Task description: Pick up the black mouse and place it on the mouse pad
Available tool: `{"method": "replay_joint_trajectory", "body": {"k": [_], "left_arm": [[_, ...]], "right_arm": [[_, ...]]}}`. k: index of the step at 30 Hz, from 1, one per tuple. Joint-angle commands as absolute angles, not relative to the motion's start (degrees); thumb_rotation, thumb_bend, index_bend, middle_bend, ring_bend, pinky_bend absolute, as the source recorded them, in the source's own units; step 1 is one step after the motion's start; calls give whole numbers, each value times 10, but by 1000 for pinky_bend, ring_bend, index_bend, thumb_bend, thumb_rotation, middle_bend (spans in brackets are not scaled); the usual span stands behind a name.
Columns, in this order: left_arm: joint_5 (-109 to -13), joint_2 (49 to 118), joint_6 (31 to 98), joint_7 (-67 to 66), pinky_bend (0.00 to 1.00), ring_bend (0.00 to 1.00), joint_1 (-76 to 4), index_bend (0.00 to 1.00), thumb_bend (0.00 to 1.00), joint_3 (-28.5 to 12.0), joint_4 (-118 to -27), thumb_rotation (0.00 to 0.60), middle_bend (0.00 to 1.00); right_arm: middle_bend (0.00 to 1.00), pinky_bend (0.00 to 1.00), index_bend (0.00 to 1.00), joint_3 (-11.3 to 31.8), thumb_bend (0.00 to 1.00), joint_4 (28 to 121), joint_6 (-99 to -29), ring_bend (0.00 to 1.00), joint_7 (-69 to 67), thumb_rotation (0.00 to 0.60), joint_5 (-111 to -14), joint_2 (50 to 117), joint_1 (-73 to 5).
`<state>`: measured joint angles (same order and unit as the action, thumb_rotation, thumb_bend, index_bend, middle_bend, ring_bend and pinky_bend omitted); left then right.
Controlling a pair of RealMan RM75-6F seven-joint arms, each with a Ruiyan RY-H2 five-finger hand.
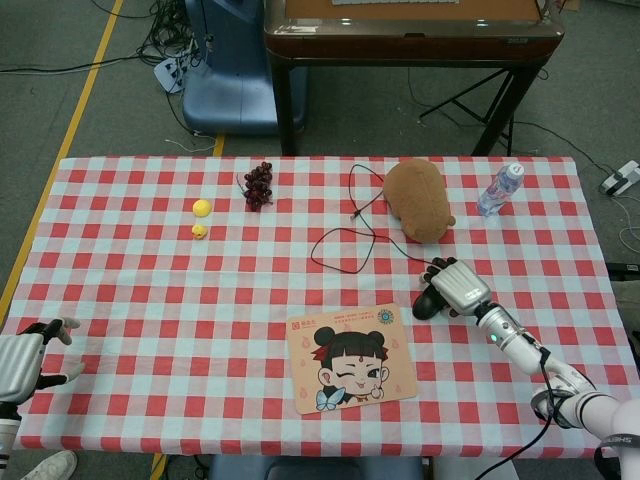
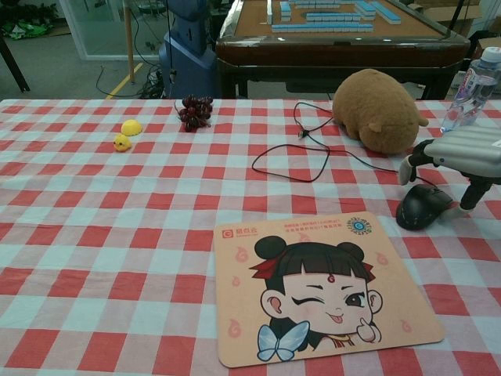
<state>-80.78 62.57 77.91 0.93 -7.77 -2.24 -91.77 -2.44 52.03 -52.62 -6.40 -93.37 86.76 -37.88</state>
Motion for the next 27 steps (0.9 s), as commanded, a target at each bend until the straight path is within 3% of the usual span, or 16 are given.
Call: {"method": "replay_joint_trajectory", "body": {"k": [1, 13, 27], "left_arm": [[-808, 625, 779, 10, 549, 385, -78, 427, 119, -23, -918, 600, 499], [-807, 623, 779, 13, 549, 385, -77, 427, 119, -23, -918, 600, 499], [-804, 625, 776, 10, 549, 385, -79, 427, 119, -24, -917, 600, 499]], "right_arm": [[303, 273, 321, -25, 125, 525, -517, 156, -47, 600, -928, 867, -382], [280, 230, 406, -20, 195, 544, -501, 139, -9, 600, -908, 863, -387], [280, 229, 456, -28, 201, 583, -549, 139, -36, 600, -942, 833, -394]]}}
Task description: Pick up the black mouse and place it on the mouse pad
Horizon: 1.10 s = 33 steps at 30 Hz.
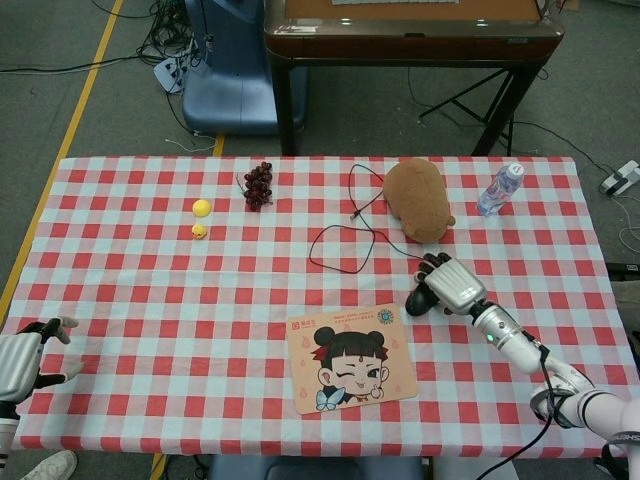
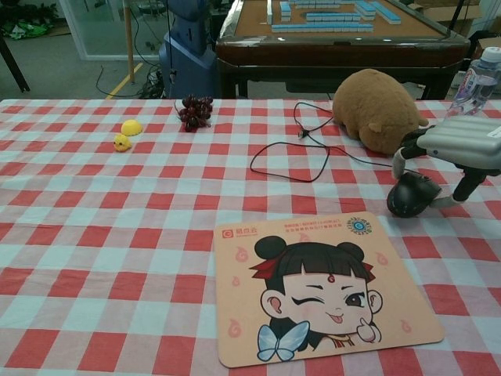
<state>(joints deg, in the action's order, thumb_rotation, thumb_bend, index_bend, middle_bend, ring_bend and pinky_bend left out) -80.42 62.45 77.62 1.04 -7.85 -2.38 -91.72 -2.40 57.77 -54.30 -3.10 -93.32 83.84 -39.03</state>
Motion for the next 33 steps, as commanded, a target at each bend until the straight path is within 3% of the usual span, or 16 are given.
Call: {"method": "replay_joint_trajectory", "body": {"k": [1, 19, 33], "left_arm": [[-803, 625, 775, 10, 549, 385, -79, 427, 119, -24, -917, 600, 499], [-787, 632, 764, 3, 549, 385, -82, 427, 119, -28, -906, 600, 499], [-771, 636, 766, -5, 549, 385, -80, 428, 118, -34, -896, 600, 499]], "right_arm": [[280, 229, 456, -30, 201, 586, -552, 139, -37, 600, -948, 831, -396], [280, 229, 467, -80, 202, 580, -638, 139, -83, 600, -1074, 835, -437], [280, 231, 468, -112, 216, 497, -709, 139, -125, 600, -1144, 891, -463]]}}
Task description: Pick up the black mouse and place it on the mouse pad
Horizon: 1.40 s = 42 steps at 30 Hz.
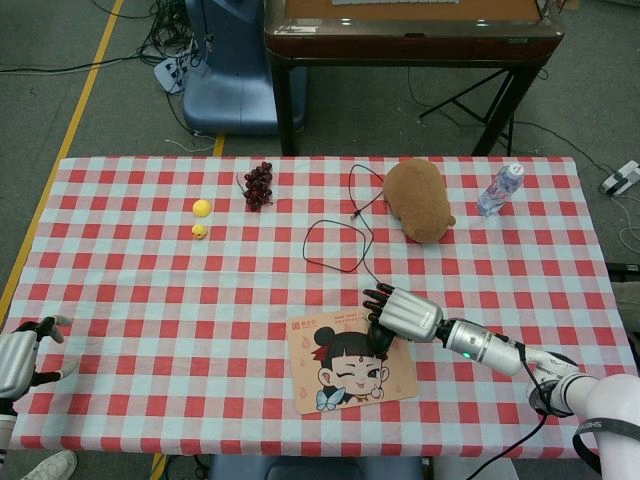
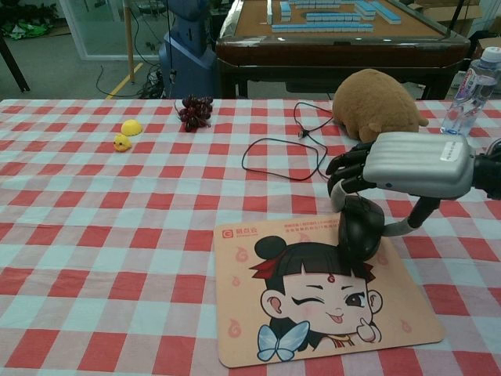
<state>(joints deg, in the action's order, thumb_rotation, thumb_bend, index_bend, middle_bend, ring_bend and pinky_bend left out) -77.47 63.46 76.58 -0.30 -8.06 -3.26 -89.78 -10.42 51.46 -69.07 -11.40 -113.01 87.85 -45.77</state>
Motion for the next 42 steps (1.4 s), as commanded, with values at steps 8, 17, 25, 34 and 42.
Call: {"method": "replay_joint_trajectory", "body": {"k": [8, 17, 25, 34, 42], "left_arm": [[-764, 638, 762, -7, 549, 385, -81, 429, 119, -37, -891, 600, 499], [-762, 639, 758, -9, 549, 385, -82, 429, 119, -37, -890, 600, 499], [-761, 637, 760, -6, 549, 385, -81, 429, 119, -38, -891, 600, 499], [-762, 635, 761, -3, 549, 385, -80, 430, 119, -38, -893, 600, 499], [-763, 635, 760, -5, 549, 385, -81, 430, 119, -38, -893, 600, 499]], "right_arm": [[280, 232, 468, -130, 228, 450, -756, 138, -162, 600, -1170, 920, -470], [280, 232, 468, -155, 216, 448, -754, 138, -148, 600, -1192, 926, -483], [280, 233, 468, -166, 205, 430, -773, 139, -106, 600, -1219, 934, -499], [280, 234, 451, -173, 152, 388, -796, 139, -98, 600, -1227, 959, -500], [280, 234, 107, -174, 29, 369, -803, 139, -96, 600, -1218, 969, -497]]}}
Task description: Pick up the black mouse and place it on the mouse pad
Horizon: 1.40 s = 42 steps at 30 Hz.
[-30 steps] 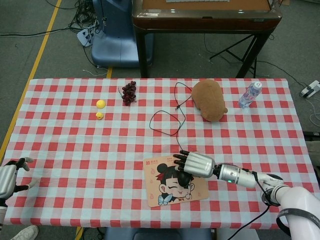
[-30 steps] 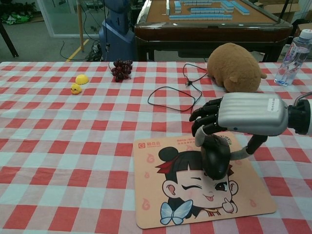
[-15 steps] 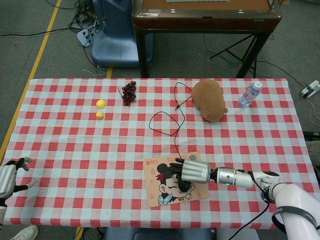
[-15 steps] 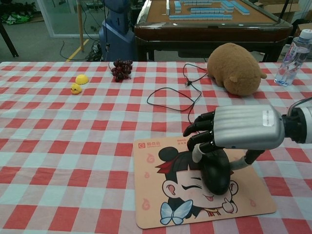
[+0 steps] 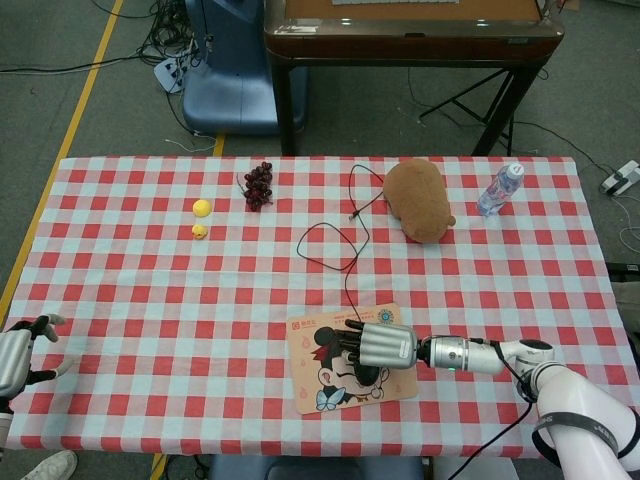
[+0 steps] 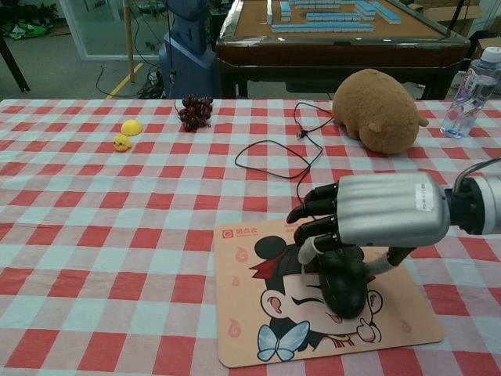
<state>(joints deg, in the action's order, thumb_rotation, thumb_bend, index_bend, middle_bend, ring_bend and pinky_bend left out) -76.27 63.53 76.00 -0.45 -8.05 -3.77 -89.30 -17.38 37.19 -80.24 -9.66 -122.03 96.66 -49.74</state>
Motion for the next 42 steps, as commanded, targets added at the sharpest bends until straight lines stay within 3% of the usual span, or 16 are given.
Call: {"method": "replay_joint_trajectory", "body": {"k": [1, 9, 17, 21, 25, 35, 42], "left_arm": [[-763, 635, 760, -5, 549, 385, -81, 430, 119, -37, -893, 600, 499], [-761, 635, 757, -6, 549, 385, -81, 430, 119, -37, -894, 600, 499], [-765, 636, 756, -13, 549, 385, -82, 430, 119, -35, -896, 600, 499], [-768, 638, 756, -17, 549, 385, -83, 430, 119, -33, -898, 600, 499], [-773, 637, 758, -17, 549, 385, -83, 430, 119, -32, -902, 600, 499], [-801, 639, 766, -16, 549, 385, -85, 431, 119, -24, -911, 600, 499], [-820, 635, 771, -11, 549, 385, -86, 431, 119, -18, -922, 600, 499]], "right_arm": [[279, 234, 74, -173, 17, 367, -805, 139, -96, 600, -1217, 970, -497], [265, 234, 22, -163, 1, 387, -821, 139, -76, 600, -1198, 953, -487], [267, 245, 30, -143, 0, 541, -793, 138, 22, 600, -1155, 854, -469], [312, 256, 157, -128, 5, 666, -754, 161, 104, 600, -1106, 785, -447], [355, 273, 247, -109, 87, 807, -734, 202, 191, 600, -1032, 713, -405], [355, 273, 267, -85, 113, 967, -795, 202, 310, 600, -904, 643, -280], [350, 273, 267, -73, 113, 992, -855, 202, 285, 600, -871, 630, -209]]}}
